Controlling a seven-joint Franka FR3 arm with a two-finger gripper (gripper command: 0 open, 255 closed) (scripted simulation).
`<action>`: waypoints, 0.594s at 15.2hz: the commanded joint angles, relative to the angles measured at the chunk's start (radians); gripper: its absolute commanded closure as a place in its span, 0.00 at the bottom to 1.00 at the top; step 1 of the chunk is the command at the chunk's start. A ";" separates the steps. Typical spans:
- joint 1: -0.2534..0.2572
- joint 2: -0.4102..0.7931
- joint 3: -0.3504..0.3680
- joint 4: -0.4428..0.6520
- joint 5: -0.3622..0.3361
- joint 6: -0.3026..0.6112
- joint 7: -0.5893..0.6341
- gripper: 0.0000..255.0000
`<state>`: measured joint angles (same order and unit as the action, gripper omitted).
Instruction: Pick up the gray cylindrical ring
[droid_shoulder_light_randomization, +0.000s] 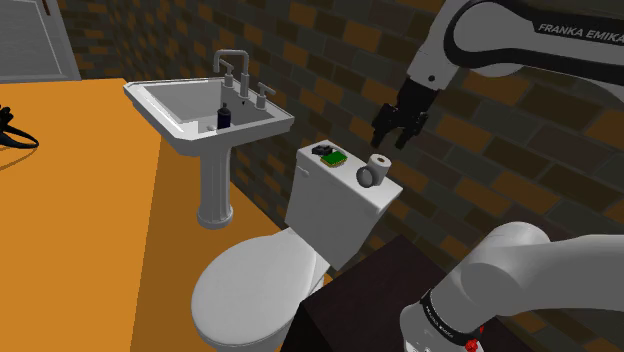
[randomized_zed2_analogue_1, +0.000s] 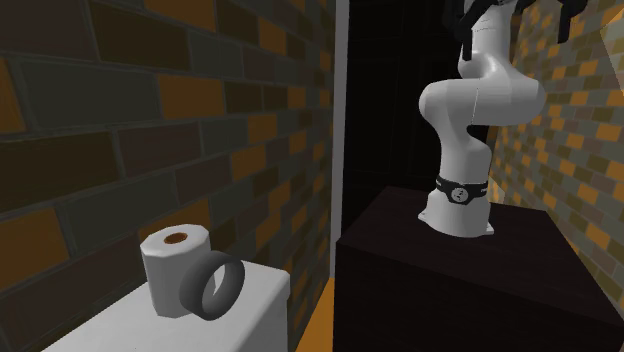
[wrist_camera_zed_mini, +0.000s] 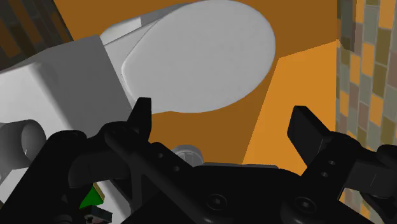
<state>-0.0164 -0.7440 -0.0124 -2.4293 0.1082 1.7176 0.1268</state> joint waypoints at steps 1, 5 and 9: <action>0.000 0.000 0.000 0.000 0.000 0.000 0.000 0.00; -0.030 0.026 -0.051 -0.076 -0.044 0.123 -0.072 0.00; -0.059 0.079 -0.107 -0.130 -0.084 0.253 -0.143 0.00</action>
<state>-0.0689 -0.6849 -0.1053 -2.5462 0.0337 1.9294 0.0017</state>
